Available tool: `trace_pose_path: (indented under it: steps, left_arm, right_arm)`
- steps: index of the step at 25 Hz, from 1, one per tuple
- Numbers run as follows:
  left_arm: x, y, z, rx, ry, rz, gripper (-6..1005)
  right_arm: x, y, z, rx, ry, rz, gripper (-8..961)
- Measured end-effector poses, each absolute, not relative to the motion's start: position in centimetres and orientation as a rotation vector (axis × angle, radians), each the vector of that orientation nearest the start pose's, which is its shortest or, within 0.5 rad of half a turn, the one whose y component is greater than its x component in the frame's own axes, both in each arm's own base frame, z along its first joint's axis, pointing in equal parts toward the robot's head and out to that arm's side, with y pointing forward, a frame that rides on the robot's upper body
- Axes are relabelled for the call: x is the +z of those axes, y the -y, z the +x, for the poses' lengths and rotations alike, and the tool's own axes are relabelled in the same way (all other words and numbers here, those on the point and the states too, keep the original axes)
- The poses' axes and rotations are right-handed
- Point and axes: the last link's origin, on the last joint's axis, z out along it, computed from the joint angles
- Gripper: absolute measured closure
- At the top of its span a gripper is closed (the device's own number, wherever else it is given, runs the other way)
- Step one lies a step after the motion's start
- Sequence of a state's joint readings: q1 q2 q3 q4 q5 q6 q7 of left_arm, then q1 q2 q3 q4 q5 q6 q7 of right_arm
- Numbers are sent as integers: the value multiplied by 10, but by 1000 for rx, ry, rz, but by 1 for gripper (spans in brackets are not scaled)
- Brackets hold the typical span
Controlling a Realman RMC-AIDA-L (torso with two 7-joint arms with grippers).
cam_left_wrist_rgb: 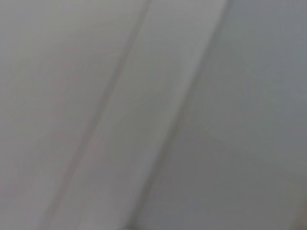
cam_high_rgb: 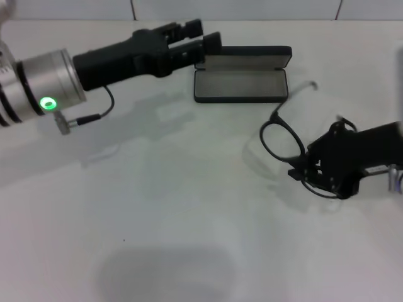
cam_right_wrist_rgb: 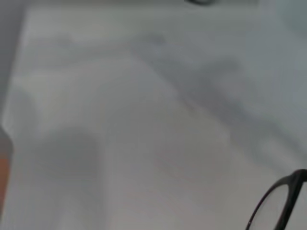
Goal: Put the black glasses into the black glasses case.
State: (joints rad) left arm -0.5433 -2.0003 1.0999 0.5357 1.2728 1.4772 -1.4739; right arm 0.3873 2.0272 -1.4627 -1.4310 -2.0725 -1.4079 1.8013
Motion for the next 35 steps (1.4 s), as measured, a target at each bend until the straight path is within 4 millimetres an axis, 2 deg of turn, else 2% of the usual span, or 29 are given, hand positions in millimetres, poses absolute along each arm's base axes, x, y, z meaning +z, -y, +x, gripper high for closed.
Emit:
trace_pose_path:
  steps: [3, 6, 10, 16, 22, 35]
  left_arm:
    - [24, -354, -199, -1308, 760, -2611, 302]
    - [27, -355, -188, -1348, 786, -2664, 302]
    - [25, -359, -176, -1347, 864, -2721, 302]
    - [9, -365, -156, -1216, 937, -2869, 303]
    - [-9, -361, -151, -1110, 986, -2957, 304]
    - [2, -365, -139, -1228, 916, -2918, 305]
  right_arm:
    - [-7, -313, 181, 313, 131, -2917, 854]
    - [-10, -304, 194, 555, 353, -2810, 854]
    - [-15, -300, 209, 708, 526, -2642, 854]
    - [-24, -298, 218, 721, 643, -2563, 854]
    - [-26, -295, 217, 736, 715, -2536, 854]
    - [-23, -298, 220, 711, 725, -2539, 854]
